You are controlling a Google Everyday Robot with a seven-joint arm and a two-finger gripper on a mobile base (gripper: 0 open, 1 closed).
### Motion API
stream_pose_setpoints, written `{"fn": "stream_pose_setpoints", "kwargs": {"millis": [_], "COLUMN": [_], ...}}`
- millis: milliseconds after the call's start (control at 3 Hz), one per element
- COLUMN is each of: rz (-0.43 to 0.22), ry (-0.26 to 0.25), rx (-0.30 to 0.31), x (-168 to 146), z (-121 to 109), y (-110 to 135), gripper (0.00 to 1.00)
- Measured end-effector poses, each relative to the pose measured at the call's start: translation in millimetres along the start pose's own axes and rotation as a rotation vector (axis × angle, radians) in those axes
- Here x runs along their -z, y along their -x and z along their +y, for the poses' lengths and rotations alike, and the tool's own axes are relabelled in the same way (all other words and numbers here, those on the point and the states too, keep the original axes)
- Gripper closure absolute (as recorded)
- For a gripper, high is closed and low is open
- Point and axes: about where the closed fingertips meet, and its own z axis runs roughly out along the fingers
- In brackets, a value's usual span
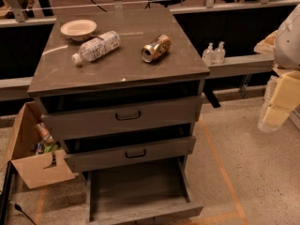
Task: Place orange can into bottom drawer
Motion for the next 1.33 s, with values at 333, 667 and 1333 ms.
{"fn": "stream_pose_setpoints", "kwargs": {"millis": [333,667,1333], "rz": [-0.001,0.018,0.075], "ry": [-0.003,-0.058,-0.175], "rx": [0.000,0.091,0.394], "x": [0,-6,-25], "z": [0,-33,-139], "y": [0,14,70], "gripper": [0.00,0.00,0.00]}}
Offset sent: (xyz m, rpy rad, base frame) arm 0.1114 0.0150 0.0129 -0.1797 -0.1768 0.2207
